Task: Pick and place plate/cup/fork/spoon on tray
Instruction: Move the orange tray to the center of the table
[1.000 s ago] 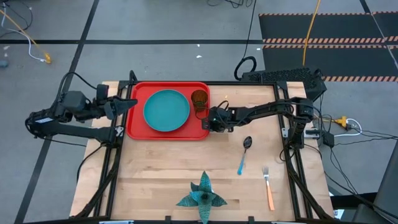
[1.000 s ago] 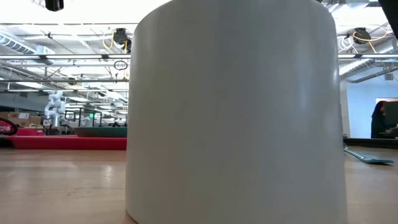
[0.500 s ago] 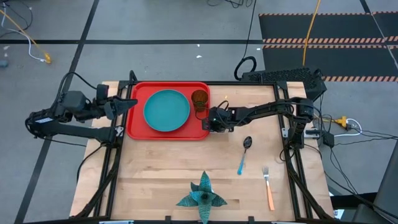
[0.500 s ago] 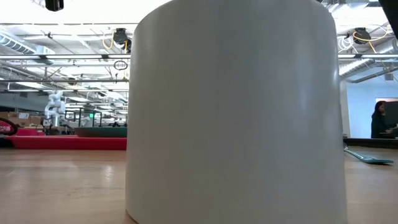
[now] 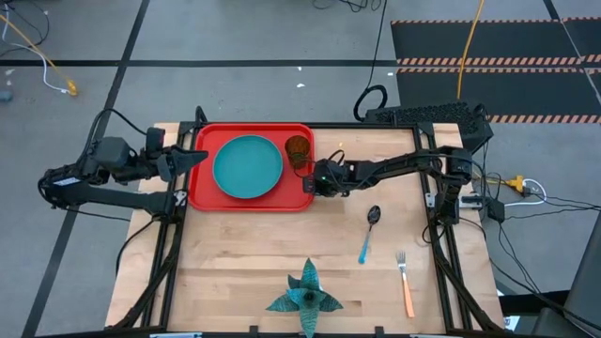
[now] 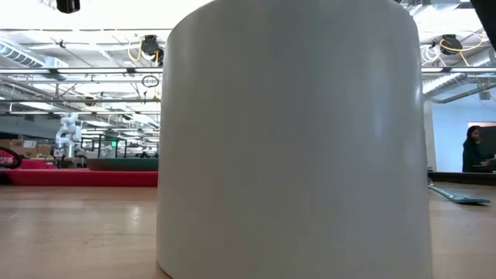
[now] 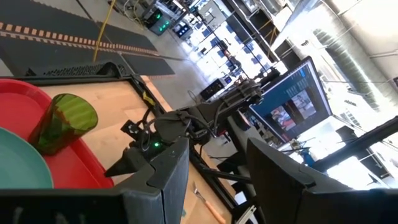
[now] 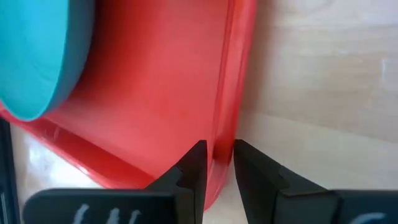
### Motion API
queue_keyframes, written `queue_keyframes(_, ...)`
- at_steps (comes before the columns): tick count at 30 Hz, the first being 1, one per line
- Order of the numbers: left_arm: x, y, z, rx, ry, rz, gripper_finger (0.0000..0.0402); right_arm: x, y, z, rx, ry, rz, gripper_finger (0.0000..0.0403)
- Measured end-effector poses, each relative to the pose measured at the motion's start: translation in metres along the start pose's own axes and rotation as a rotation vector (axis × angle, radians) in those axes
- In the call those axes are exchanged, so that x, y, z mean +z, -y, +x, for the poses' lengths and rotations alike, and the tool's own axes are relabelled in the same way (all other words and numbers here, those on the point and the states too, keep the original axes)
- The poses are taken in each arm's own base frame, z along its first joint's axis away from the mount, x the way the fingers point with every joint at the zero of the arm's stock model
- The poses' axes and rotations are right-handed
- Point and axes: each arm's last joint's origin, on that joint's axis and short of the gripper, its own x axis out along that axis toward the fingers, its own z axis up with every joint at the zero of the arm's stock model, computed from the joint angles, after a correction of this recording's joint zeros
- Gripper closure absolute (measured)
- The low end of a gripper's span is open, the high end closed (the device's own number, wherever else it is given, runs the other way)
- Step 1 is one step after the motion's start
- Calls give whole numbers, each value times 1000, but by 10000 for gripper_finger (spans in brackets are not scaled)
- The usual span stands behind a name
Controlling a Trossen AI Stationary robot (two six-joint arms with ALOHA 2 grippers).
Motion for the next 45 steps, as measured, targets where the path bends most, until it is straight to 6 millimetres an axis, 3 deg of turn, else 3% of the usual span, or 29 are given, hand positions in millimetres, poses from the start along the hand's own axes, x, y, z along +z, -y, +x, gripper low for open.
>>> queue_keyframes(14,0,0,0,-2,-1,-18,238,0,2,1,-16,-7,13,334)
queue_keyframes(26,0,0,1,-1,-3,-24,238,-20,10,-4,-134,-144,-36,334)
queue_keyframes(39,-1,1,1,-26,-26,12,238,-30,22,-50,-316,-172,-91,334)
queue_keyframes(45,0,1,1,-29,-23,34,238,-37,37,-58,-365,-192,-78,334)
